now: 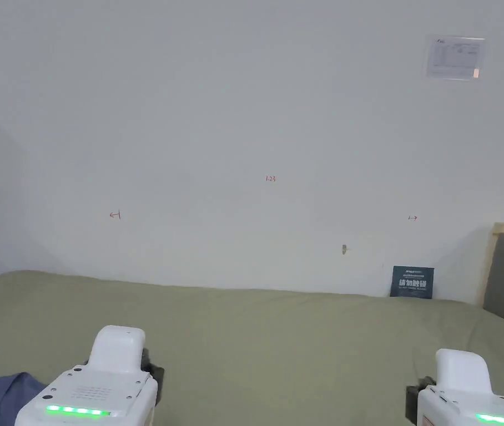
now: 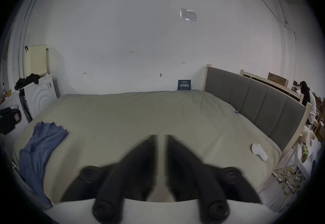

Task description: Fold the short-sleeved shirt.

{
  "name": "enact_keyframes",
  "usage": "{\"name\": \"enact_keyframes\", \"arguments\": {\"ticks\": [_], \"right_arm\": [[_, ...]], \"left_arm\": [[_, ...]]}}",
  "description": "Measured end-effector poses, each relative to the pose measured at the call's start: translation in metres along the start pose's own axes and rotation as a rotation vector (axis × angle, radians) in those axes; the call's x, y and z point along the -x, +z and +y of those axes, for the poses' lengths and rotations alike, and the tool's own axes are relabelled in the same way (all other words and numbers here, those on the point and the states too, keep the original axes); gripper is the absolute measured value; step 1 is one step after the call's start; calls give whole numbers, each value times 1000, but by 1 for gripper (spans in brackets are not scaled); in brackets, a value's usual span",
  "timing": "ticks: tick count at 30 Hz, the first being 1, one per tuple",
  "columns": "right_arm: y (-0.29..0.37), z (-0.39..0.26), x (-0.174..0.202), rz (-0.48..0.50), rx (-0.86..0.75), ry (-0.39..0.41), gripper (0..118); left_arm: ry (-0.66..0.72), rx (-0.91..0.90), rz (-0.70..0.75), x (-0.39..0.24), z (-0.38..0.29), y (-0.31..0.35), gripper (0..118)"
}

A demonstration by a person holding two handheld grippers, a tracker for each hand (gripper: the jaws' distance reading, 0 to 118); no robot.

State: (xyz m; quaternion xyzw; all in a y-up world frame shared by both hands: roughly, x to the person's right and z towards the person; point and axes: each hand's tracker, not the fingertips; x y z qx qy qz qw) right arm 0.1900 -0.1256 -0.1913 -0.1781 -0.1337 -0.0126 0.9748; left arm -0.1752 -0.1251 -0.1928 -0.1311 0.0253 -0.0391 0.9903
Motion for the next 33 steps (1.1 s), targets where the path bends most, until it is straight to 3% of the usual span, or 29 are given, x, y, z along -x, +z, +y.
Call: {"name": "enact_keyframes", "arguments": {"ticks": [1,12,17,21,33], "right_arm": [[0,-3,0,-21,-14,2,9],[2,-11,-1,16,-4,21,5],[7,-5,19,69,-13,33,5],[10,-4,59,178,-12,85,5],[33,-15,220,563,-34,217,5]], "left_arm": [[-9,-6,11,-2,-2,0,4],[39,22,-46,1,-6,6,5],[27,23,-8,14,-9,13,4],[108,44,46,47,-13,28,5],[166,81,393,170,-52,122,5]]}}
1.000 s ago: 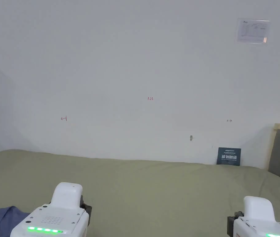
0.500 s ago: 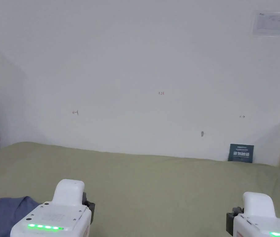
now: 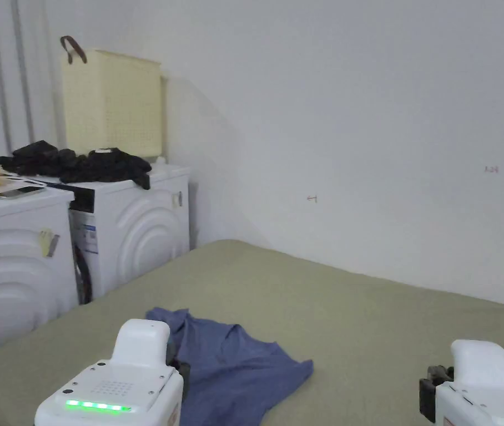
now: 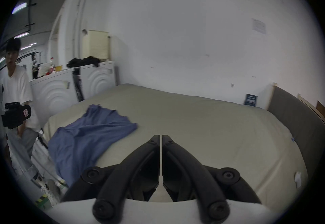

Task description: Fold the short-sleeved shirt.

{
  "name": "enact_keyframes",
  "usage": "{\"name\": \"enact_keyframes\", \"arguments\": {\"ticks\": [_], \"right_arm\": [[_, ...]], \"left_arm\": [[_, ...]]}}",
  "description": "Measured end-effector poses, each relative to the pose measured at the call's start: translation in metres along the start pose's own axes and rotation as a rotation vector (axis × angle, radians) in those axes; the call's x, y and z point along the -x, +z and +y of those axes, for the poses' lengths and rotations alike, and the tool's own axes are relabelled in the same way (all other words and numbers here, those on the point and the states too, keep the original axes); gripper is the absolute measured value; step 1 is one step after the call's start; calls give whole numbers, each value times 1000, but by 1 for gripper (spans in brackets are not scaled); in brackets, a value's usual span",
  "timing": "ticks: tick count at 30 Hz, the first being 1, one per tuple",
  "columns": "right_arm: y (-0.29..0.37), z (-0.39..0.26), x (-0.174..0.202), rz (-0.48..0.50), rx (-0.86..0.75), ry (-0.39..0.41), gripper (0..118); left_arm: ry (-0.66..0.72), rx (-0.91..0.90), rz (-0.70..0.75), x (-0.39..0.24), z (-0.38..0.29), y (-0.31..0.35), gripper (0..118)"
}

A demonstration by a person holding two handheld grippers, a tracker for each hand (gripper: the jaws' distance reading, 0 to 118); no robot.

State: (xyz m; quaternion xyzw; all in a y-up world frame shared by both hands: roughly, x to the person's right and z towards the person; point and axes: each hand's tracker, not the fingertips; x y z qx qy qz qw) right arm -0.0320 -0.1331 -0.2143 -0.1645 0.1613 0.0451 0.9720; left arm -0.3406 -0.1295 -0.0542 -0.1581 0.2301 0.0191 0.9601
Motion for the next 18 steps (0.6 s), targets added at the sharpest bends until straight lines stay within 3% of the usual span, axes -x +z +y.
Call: {"name": "enact_keyframes", "arguments": {"ticks": [3,7,18], "right_arm": [[-10,-2,29,84,14,17,5],[-12,-6,51,120,25,29,5],[-13,-13,40,124,48,34,5]], "left_arm": [[9,14,34,20,-8,9,5],[18,29,46,35,-18,15,5],[13,65,-11,20,-29,-2,5]]}}
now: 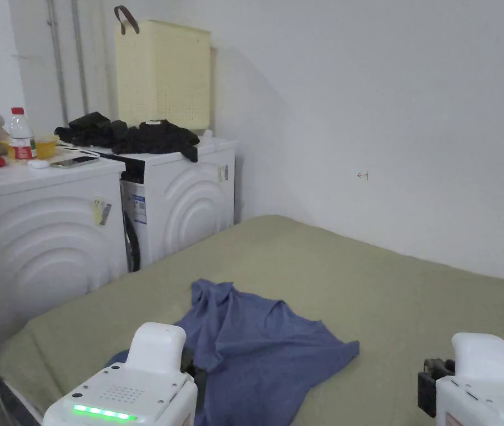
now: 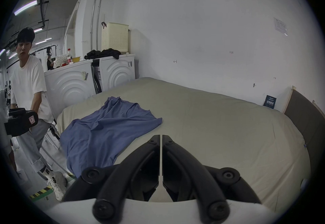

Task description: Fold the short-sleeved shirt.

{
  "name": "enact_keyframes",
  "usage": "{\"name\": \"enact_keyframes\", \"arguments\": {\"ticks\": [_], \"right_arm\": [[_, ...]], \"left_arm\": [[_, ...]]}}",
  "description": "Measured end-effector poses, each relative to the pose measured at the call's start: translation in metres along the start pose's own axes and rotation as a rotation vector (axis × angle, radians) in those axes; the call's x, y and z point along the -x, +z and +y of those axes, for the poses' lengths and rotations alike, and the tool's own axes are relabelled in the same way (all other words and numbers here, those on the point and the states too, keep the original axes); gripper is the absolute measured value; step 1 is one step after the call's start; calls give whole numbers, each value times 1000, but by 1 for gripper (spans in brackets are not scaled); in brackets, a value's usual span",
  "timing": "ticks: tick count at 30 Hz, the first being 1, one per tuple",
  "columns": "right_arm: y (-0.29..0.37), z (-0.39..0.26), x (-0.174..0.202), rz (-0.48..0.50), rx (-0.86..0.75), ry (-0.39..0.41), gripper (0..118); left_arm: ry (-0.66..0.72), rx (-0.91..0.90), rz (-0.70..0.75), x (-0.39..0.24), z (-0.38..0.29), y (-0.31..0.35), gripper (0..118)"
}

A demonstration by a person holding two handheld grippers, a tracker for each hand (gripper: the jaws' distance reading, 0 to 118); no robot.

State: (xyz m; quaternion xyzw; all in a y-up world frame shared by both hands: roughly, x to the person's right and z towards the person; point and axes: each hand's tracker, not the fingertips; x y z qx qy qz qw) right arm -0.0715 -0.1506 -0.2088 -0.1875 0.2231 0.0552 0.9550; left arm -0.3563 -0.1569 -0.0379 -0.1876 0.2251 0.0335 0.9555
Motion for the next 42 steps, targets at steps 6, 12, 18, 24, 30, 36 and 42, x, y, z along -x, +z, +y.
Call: {"name": "enact_keyframes", "arguments": {"ticks": [6,12,18,24,30,36,42], "right_arm": [[-10,7,-11,-10,-1,4,5],[-30,12,-25,-13,14,8,5],[-52,10,-55,-18,54,-10,6],[-64,8,-95,-17,93,-54,6],[-63,4,-113,-25,94,-36,6],[-63,-8,-120,18,99,-52,6],[-58,-19,-127,23,84,-116,6]], "left_arm": [[-7,25,-42,-12,10,-23,5],[-36,130,-164,-23,37,-107,5],[-106,359,-323,-44,52,-244,12],[-14,566,-214,-57,27,-349,111],[-23,608,-191,-77,1,-388,111],[101,625,-250,-88,-14,-404,110],[54,588,-242,-104,-14,-380,54]]}}
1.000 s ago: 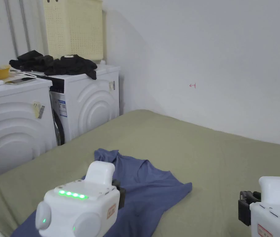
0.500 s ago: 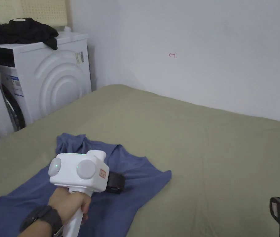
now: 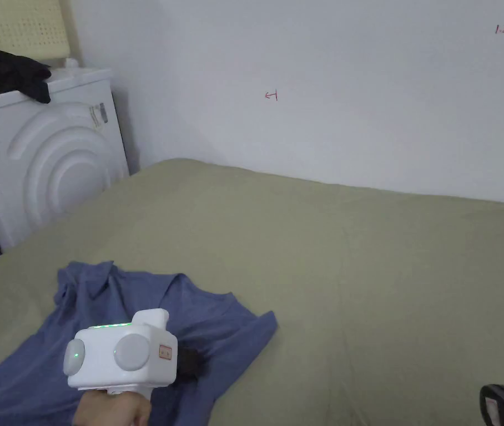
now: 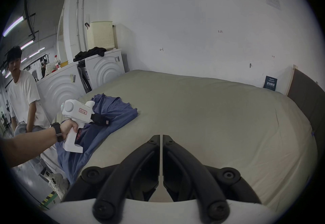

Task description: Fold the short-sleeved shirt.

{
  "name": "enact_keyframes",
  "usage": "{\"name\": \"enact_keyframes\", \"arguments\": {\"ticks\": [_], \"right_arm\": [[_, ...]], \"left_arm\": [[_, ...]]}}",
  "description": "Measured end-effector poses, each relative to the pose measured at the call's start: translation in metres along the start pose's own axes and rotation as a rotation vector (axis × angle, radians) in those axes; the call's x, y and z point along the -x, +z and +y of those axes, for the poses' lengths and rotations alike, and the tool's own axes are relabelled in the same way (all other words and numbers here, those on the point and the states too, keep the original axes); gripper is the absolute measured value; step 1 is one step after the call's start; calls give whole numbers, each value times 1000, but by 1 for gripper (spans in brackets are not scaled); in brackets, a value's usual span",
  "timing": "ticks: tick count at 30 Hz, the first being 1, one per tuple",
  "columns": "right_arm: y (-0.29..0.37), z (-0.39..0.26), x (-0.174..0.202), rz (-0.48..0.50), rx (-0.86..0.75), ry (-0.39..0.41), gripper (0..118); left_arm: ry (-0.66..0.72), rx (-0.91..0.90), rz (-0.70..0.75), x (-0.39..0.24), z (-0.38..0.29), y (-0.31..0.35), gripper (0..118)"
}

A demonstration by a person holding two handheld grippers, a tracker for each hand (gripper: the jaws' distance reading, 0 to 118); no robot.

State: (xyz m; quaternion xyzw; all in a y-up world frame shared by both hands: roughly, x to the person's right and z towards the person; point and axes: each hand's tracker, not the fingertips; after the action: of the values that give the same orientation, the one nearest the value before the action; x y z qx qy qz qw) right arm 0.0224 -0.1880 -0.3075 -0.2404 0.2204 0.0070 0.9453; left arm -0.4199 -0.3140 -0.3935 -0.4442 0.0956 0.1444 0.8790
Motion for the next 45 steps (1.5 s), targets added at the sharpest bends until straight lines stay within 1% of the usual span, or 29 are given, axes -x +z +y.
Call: {"name": "enact_keyframes", "arguments": {"ticks": [1,2,3,5,7,8,10,11,13,14,16,18,20,22,24,26,29,30,33,34,35,37,38,40,41,42,43,44,45], "right_arm": [[1,-1,-2,-4,-4,-11,6],[2,-3,-4,-12,-7,-19,6],[3,-4,-6,-24,-13,-23,6],[6,-7,-12,-28,-16,-45,6],[9,-9,-18,-33,-21,-69,6],[11,-10,-21,-32,-29,-85,6],[14,-11,-27,-34,-40,-113,6],[16,-11,-30,-34,-48,-137,6],[22,-10,-35,-34,-64,-165,6],[27,-9,-38,-37,-74,-177,6],[37,-8,-44,-55,-101,-182,6],[48,-5,-52,-80,-119,-198,6],[61,-2,-61,-110,-137,-234,6],[76,2,-69,-156,-152,-250,6],[93,7,-77,-208,-165,-234,6],[110,12,-85,-275,-173,-221,6],[136,20,-99,-336,-195,-222,6],[145,22,-104,-360,-207,-236,6],[165,25,-116,-394,-224,-251,6],[169,25,-119,-416,-223,-253,6],[173,24,-123,-441,-222,-251,6],[179,21,-128,-479,-208,-254,6],[179,20,-130,-486,-197,-249,6],[178,15,-134,-504,-172,-234,6],[177,13,-136,-513,-161,-234,6],[176,11,-138,-517,-148,-233,6],[175,8,-139,-516,-141,-231,6],[172,6,-141,-517,-135,-235,6],[171,5,-143,-520,-120,-247,6]], "left_arm": [[17,-1,7,-2,2,5,32],[60,-2,-1,7,13,-2,1],[113,-27,2,8,16,1,1],[181,-26,-52,7,19,8,1],[221,-56,-115,7,26,10,1],[218,-55,-116,1,28,14,1],[222,-81,-211,-12,30,17,1],[215,-84,-210,-24,32,19,1],[132,-65,-210,-52,36,16,1],[104,-58,-245,-68,35,11,1],[104,-58,-345,-99,36,7,1],[96,-45,-429,-144,35,0,1],[22,-28,-481,-191,34,-10,1],[-22,2,-535,-244,28,-17,1],[-49,40,-609,-298,18,-23,1],[-107,65,-693,-355,1,-22,1],[-277,126,-801,-438,-33,-13,1],[-342,147,-838,-464,-50,-5,1],[-489,247,-947,-527,-97,2,1],[-524,280,-960,-541,-111,4,1],[-557,331,-943,-552,-125,3,1],[-593,419,-836,-568,-151,-5,1],[-592,416,-785,-567,-157,-11,1],[-541,365,-794,-553,-158,-12,8],[-497,333,-797,-545,-154,-8,20],[-463,312,-777,-533,-143,-5,55],[-461,287,-751,-525,-135,2,82],[-474,242,-726,-513,-125,11,94],[-484,182,-705,-500,-115,24,95]]}}
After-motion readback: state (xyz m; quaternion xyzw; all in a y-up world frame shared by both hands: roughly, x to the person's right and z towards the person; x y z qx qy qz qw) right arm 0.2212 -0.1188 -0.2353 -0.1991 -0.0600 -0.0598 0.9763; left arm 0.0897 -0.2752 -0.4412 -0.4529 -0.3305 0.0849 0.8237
